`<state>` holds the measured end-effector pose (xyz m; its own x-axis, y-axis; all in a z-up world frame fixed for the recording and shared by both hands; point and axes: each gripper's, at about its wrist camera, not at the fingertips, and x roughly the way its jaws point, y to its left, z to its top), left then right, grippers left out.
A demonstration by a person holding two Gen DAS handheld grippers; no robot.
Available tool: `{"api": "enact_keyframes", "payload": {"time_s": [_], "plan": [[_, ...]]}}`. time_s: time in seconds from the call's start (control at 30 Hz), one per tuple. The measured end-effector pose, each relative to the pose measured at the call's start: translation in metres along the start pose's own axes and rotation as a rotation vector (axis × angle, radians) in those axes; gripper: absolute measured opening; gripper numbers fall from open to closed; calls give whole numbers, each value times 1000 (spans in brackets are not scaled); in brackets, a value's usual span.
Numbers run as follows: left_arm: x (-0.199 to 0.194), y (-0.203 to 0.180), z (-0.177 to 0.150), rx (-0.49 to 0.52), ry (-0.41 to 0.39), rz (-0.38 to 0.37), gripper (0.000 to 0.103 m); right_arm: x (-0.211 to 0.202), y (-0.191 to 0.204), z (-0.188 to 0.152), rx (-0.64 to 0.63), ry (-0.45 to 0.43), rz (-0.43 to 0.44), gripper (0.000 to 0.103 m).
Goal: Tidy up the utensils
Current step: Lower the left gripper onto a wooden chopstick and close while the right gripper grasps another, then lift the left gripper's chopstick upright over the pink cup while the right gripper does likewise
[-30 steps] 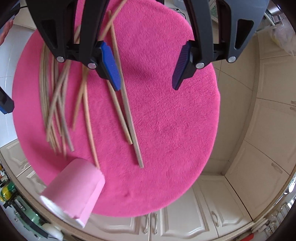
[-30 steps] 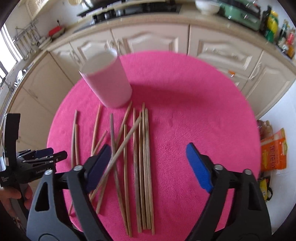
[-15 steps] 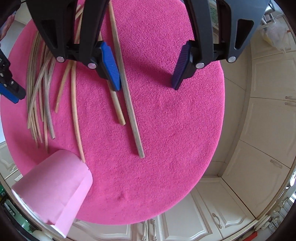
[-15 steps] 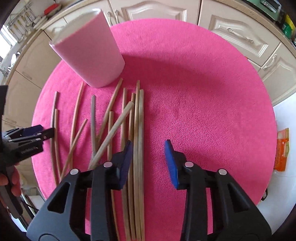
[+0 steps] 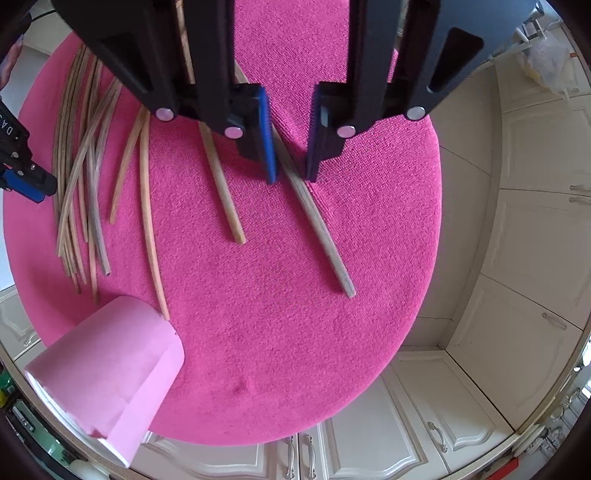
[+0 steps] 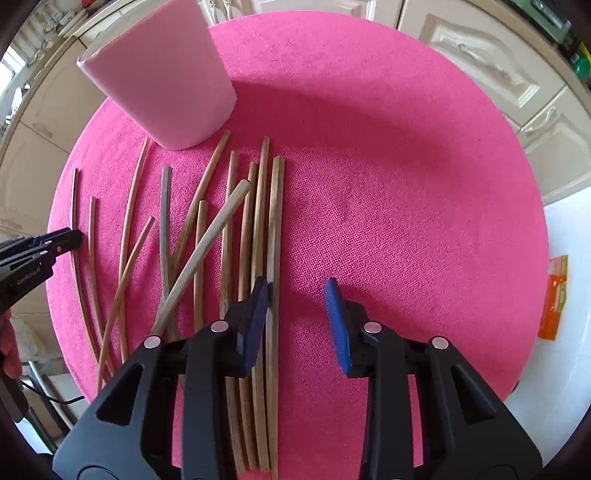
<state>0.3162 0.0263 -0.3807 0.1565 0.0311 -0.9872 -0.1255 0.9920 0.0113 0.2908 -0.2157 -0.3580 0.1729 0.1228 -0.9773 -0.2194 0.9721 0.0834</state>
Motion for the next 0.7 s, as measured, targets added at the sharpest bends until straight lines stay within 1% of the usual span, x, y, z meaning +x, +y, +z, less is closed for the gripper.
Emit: {"api": "enact_keyframes", "payload": {"time_s": [0.1,0.17,0.27,0.3,0.33,0.37,0.43,0.5,0.63,0.7], "plan": [[1,3,3,-8,1,-11,16,8,3,5,-34,29,-17,32],[1,4,5,-11,-5,-12,15,9,13,11,-92,31,-72,32],[-1,11,1,-32,-15,-35,10,7,15,14,-101,17,-68,25],[-3,15,1,-47,-21,-49,7,5,14,15,-102,16,-60,18],[-5,20,-3,-59,-29,-59,7,3,11,15,-90,12,-43,12],[-8,25,-4,-74,-45,-79,7,1,7,15,-78,5,-22,10],[-14,29,-7,-94,-76,-101,6,-5,-1,14,-52,-19,13,9],[-27,32,-10,-96,-145,-102,6,-13,-5,12,-22,-58,57,7],[-59,34,-10,-104,-263,-127,6,-38,-8,12,17,-164,135,7],[-73,33,-9,-113,-309,-155,6,-53,-9,15,35,-226,187,7]]}}
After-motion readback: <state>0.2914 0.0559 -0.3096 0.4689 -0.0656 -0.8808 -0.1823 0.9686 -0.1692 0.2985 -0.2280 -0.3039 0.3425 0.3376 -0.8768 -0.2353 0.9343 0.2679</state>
